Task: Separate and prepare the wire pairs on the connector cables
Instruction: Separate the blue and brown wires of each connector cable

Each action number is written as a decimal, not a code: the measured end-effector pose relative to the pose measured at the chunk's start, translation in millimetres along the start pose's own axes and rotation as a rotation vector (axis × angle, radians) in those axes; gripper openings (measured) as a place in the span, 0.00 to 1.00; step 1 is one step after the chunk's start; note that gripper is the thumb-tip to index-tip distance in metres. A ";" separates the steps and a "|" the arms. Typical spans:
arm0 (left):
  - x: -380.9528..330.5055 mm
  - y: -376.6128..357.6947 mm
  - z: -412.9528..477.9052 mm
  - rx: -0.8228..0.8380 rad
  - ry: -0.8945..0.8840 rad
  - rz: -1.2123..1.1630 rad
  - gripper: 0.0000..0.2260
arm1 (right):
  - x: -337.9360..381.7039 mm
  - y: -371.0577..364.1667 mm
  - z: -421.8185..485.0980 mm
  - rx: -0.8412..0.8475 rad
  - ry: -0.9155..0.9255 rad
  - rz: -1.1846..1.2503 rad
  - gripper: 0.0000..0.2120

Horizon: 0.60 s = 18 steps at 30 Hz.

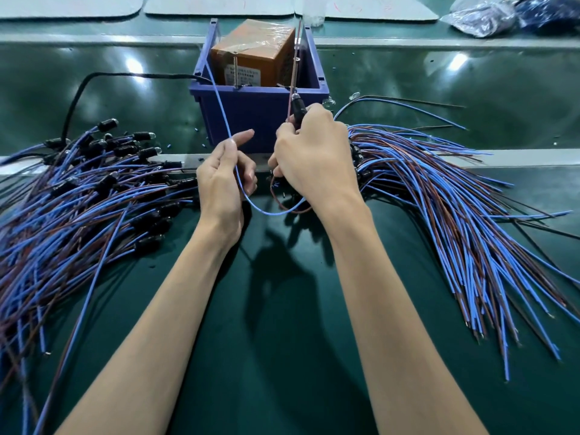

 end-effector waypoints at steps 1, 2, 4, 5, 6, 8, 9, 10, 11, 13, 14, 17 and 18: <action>0.4 -0.2 -0.4 -0.001 0.001 0.013 0.13 | -0.7 0.6 0.8 -0.005 -0.001 -0.007 0.10; 0.1 -0.3 -1.0 -0.001 -0.003 0.031 0.13 | -1.5 1.0 1.6 -0.011 -0.002 -0.017 0.11; -1.6 -0.4 -2.0 0.002 -0.020 0.074 0.13 | -3.8 2.3 2.7 -0.017 -0.006 -0.040 0.14; -2.5 -0.4 -2.5 0.006 -0.028 0.090 0.12 | -4.8 3.5 2.7 -0.019 -0.009 -0.049 0.15; -2.8 -0.6 -3.2 0.008 -0.032 0.099 0.12 | -5.7 5.1 2.6 -0.022 -0.012 -0.058 0.15; -3.3 -0.9 -4.3 0.012 -0.037 0.110 0.12 | -7.1 9.6 2.4 -0.030 -0.019 -0.061 0.16; -3.5 -1.1 -4.8 0.016 -0.039 0.117 0.12 | -7.8 11.6 2.3 -0.030 -0.024 -0.056 0.16; -3.8 -1.6 -5.4 0.019 -0.041 0.125 0.12 | -8.7 13.3 2.2 -0.026 -0.030 -0.052 0.16; -4.2 -1.8 -5.8 0.022 -0.044 0.134 0.12 | -9.6 14.1 1.7 -0.017 -0.034 -0.054 0.16; -3.8 -2.1 -6.4 0.030 -0.042 0.154 0.14 | -10.1 13.0 0.3 0.009 -0.031 -0.068 0.16; -3.1 -2.4 -6.6 0.035 -0.036 0.159 0.14 | -9.2 11.7 -0.4 0.022 -0.023 -0.074 0.16; -1.0 -3.7 -6.8 0.049 -0.013 0.169 0.14 | -6.0 7.0 -0.7 0.053 -0.006 -0.075 0.12; -0.6 -4.1 -6.9 0.052 -0.006 0.171 0.15 | -5.1 5.3 -0.3 0.061 -0.002 -0.080 0.11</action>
Point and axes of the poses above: each hand's wrist, its own z-axis towards the middle knuckle, its own y-axis out of the back of the hand, x = y × z, the point moved 9 cm from there along z, towards the middle knuckle, and after that the axes turned 14 degrees about -y, right-handed, at the moved point
